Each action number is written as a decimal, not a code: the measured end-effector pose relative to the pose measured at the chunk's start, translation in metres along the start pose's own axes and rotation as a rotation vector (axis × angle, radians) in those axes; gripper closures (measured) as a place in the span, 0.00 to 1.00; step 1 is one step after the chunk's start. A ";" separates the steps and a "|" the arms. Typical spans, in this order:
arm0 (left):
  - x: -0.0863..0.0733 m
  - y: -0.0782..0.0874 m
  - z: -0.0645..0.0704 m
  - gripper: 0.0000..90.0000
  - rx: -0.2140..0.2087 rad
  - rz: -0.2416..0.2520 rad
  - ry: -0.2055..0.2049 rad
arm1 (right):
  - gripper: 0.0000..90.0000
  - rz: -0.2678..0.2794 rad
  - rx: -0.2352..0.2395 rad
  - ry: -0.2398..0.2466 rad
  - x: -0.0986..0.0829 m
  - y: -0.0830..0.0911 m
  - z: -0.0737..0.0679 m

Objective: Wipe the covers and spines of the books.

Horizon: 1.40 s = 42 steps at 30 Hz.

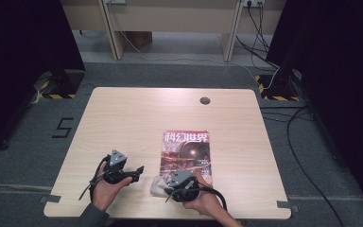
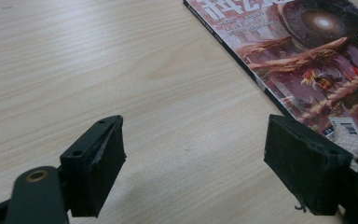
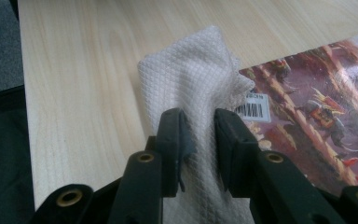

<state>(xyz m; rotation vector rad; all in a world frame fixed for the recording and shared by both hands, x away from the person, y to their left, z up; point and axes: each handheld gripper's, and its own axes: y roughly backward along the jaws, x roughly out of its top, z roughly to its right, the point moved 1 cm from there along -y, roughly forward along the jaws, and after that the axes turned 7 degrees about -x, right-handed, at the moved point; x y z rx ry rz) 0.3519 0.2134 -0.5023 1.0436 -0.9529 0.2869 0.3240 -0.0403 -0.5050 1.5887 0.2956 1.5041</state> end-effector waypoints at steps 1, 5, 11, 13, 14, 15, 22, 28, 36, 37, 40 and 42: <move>0.000 0.000 0.001 0.22 -0.001 -0.004 -0.004 | 0.80 0.000 0.003 0.000 -0.001 0.001 0.000; -0.001 -0.001 0.003 0.22 -0.010 -0.007 -0.007 | 0.79 -0.013 0.000 -0.044 -0.007 0.006 0.008; -0.002 -0.005 0.017 0.22 -0.062 -0.018 -0.040 | 0.78 -0.025 -0.068 -0.115 -0.030 0.024 0.032; -0.003 -0.007 0.026 0.21 -0.084 -0.024 -0.055 | 0.79 -0.031 -0.092 -0.142 -0.036 0.028 0.041; -0.003 -0.007 0.029 0.21 -0.097 -0.027 -0.056 | 0.79 -0.031 -0.114 -0.154 -0.041 0.031 0.047; -0.005 -0.009 0.035 0.21 -0.129 -0.023 -0.044 | 0.79 -0.030 -0.119 -0.162 -0.043 0.032 0.051; -0.012 -0.020 0.066 0.22 -0.215 -0.064 -0.122 | 0.81 -0.036 -0.208 -0.229 -0.058 0.040 0.080; -0.014 -0.024 0.073 0.22 -0.215 -0.075 -0.148 | 0.82 -0.041 -0.264 -0.267 -0.059 0.036 0.103; -0.015 -0.028 0.082 0.23 -0.243 -0.069 -0.175 | 0.82 -0.046 -0.340 -0.346 -0.057 0.026 0.142; -0.016 -0.029 0.082 0.23 -0.242 -0.074 -0.180 | 0.82 -0.048 -0.345 -0.359 -0.056 0.025 0.147; -0.016 -0.030 0.082 0.23 -0.237 -0.081 -0.184 | 0.82 -0.048 -0.369 -0.371 -0.054 0.020 0.158; -0.016 -0.030 0.082 0.23 -0.235 -0.085 -0.186 | 0.82 -0.048 -0.382 -0.377 -0.053 0.017 0.165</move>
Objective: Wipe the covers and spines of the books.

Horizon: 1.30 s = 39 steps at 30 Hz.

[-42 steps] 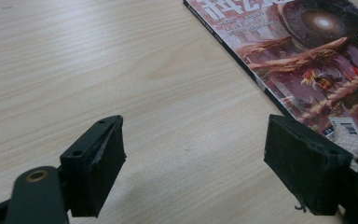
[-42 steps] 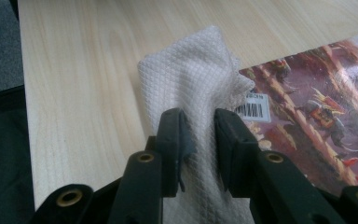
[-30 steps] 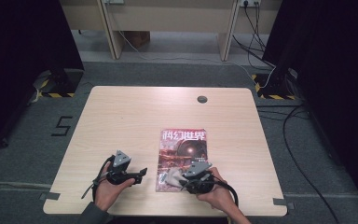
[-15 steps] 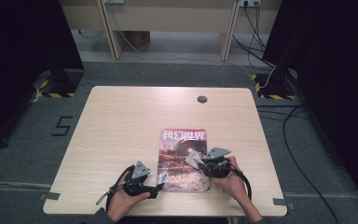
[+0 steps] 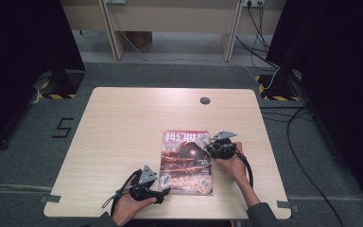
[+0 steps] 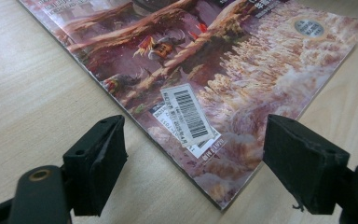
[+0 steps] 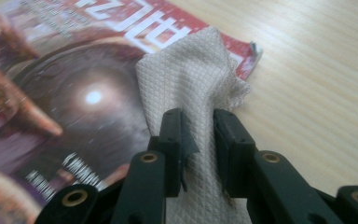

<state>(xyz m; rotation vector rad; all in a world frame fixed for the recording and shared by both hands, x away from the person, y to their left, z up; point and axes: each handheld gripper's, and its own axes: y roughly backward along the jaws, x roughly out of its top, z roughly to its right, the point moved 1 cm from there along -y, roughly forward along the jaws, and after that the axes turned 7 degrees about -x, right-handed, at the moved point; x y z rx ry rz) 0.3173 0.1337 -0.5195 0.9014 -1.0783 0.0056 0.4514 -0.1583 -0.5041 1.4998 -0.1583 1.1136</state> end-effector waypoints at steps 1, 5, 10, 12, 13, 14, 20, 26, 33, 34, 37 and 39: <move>0.000 0.000 0.000 0.23 0.000 -0.002 -0.001 | 0.82 -0.001 -0.005 -0.001 0.001 -0.001 0.001; 0.000 -0.001 0.001 0.23 -0.001 -0.002 -0.004 | 0.83 -0.007 -0.029 -0.020 0.008 -0.010 0.005; -0.001 -0.001 0.000 0.24 0.000 -0.008 -0.006 | 0.83 -0.002 -0.052 -0.057 0.014 -0.019 0.014; -0.001 -0.001 0.000 0.24 0.000 -0.007 -0.004 | 0.84 0.003 -0.063 -0.073 0.014 -0.021 0.018; -0.001 -0.001 0.000 0.24 -0.001 -0.007 -0.002 | 0.84 0.002 -0.062 -0.085 0.014 -0.020 0.020; -0.001 -0.001 0.000 0.24 -0.005 -0.006 0.001 | 0.84 0.005 -0.056 -0.097 0.013 -0.019 0.022; 0.000 0.000 0.000 0.24 -0.006 -0.007 0.004 | 0.85 0.093 -0.058 -0.167 0.018 0.008 0.042; -0.001 0.000 0.001 0.24 -0.008 -0.007 -0.001 | 0.85 0.132 -0.077 -0.208 0.008 0.036 0.059; -0.001 0.001 0.000 0.23 -0.003 -0.002 0.000 | 0.85 0.091 -0.106 -0.218 -0.010 0.049 0.068; -0.001 0.001 0.000 0.22 -0.002 -0.004 0.001 | 0.85 0.085 -0.114 -0.216 -0.013 0.049 0.070; -0.001 0.001 -0.001 0.22 -0.003 -0.004 0.001 | 0.85 0.048 -0.124 -0.208 -0.020 0.048 0.069; -0.001 0.001 -0.001 0.22 0.000 -0.005 0.002 | 0.85 0.024 -0.131 -0.191 -0.024 0.048 0.068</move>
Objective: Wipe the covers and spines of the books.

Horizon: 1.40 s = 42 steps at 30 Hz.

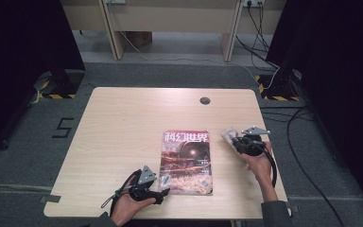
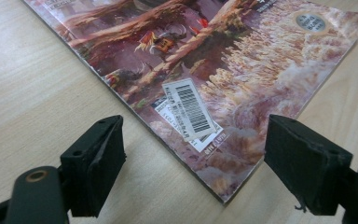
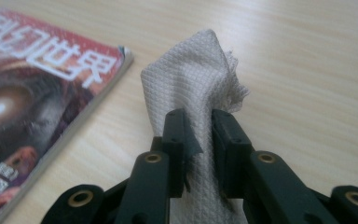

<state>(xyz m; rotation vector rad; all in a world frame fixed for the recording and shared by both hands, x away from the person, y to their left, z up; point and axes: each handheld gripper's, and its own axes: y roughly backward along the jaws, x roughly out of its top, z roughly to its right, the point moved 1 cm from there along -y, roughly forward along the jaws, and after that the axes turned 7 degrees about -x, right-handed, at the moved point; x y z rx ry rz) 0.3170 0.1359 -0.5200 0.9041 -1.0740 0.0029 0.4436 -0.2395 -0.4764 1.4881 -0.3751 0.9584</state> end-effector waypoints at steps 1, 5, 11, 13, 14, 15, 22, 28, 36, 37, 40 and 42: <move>0.000 0.001 0.000 0.22 0.001 -0.003 -0.001 | 0.85 -0.009 -0.002 0.003 -0.002 0.001 -0.001; 0.000 0.002 -0.001 0.22 0.002 0.002 0.001 | 0.84 -0.051 0.000 0.016 -0.012 0.000 0.001; 0.000 0.000 0.000 0.22 0.005 -0.002 -0.004 | 0.83 -0.124 0.030 0.035 -0.025 -0.003 -0.003; 0.000 0.001 0.001 0.22 0.010 -0.007 -0.012 | 0.83 -0.144 0.041 0.049 -0.029 -0.004 -0.006; 0.000 0.001 0.001 0.22 0.009 -0.005 -0.014 | 0.82 -0.144 0.043 0.057 -0.029 -0.002 -0.007; 0.000 0.001 0.000 0.22 0.010 -0.006 -0.014 | 0.82 -0.154 0.054 0.059 -0.030 -0.001 -0.009; 0.000 0.001 -0.001 0.22 0.015 -0.003 -0.008 | 0.76 -0.157 0.059 0.055 -0.036 0.007 -0.011; 0.000 0.000 -0.001 0.22 0.011 -0.004 -0.010 | 0.55 -0.096 0.029 0.010 -0.029 0.012 -0.010; 0.000 -0.001 0.000 0.22 0.004 -0.011 -0.016 | 0.44 -0.023 0.020 0.041 -0.013 0.013 -0.022; 0.000 -0.002 0.000 0.22 0.004 -0.013 -0.015 | 0.44 -0.019 0.023 0.049 -0.010 0.012 -0.024; -0.001 -0.002 0.000 0.22 -0.001 -0.015 -0.014 | 0.41 0.002 0.054 0.051 0.001 0.010 -0.033; -0.001 -0.003 0.000 0.21 -0.002 -0.014 -0.013 | 0.41 0.013 0.077 0.065 0.008 0.007 -0.042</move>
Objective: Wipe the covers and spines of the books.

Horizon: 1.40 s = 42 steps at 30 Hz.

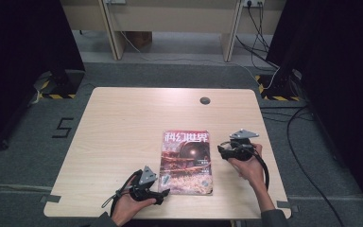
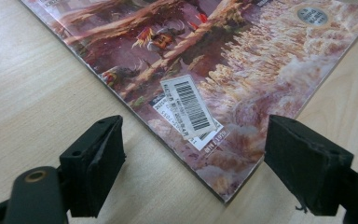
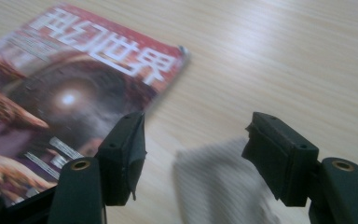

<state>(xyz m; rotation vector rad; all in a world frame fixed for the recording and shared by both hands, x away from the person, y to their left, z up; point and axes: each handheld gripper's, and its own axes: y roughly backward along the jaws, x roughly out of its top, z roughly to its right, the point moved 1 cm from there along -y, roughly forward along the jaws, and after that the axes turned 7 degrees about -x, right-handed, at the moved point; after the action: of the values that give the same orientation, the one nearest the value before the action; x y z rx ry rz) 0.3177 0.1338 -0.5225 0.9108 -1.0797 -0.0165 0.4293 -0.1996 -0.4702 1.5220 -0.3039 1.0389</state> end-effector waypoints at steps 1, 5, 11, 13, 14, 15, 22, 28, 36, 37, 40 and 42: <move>0.000 0.000 0.000 0.21 0.003 -0.006 0.000 | 0.41 0.004 0.012 0.016 0.004 -0.002 -0.004; 0.000 -0.001 0.000 0.20 0.006 -0.011 -0.011 | 0.39 0.022 0.045 0.047 0.018 -0.011 -0.018; -0.001 -0.001 0.000 0.19 0.007 -0.015 -0.002 | 0.39 -0.034 0.114 0.060 0.031 -0.034 -0.030; -0.001 -0.001 0.000 0.18 0.008 -0.011 0.003 | 0.39 -0.063 0.123 0.076 0.036 -0.044 -0.035; -0.001 -0.001 0.000 0.19 0.009 -0.013 0.000 | 0.38 -0.067 0.118 0.084 0.038 -0.048 -0.039; -0.001 -0.001 0.000 0.19 0.009 -0.013 -0.001 | 0.38 -0.075 0.117 0.103 0.040 -0.053 -0.042; -0.001 -0.001 0.000 0.19 0.008 -0.019 -0.003 | 0.40 -0.109 0.112 0.125 0.053 -0.082 -0.052; -0.001 -0.001 0.000 0.18 0.008 -0.020 -0.002 | 0.39 -0.114 0.098 0.123 0.065 -0.103 -0.053; -0.002 -0.001 0.000 0.19 0.009 -0.022 -0.008 | 0.38 -0.154 0.108 0.149 0.076 -0.121 -0.058; -0.001 -0.001 0.000 0.19 0.006 -0.023 -0.009 | 0.37 -0.159 0.120 0.143 0.077 -0.124 -0.058; -0.001 -0.001 -0.001 0.19 0.008 -0.021 -0.006 | 0.35 -0.167 0.158 0.086 0.077 -0.129 -0.054; -0.001 0.000 -0.001 0.19 0.008 -0.024 -0.007 | 0.35 -0.170 0.176 0.074 0.076 -0.130 -0.052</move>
<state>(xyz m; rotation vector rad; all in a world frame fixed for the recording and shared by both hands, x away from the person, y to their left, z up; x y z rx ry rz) 0.3179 0.1346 -0.5237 0.9312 -1.0761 -0.0358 0.5412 -0.0919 -0.5052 1.6314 -0.0308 1.0042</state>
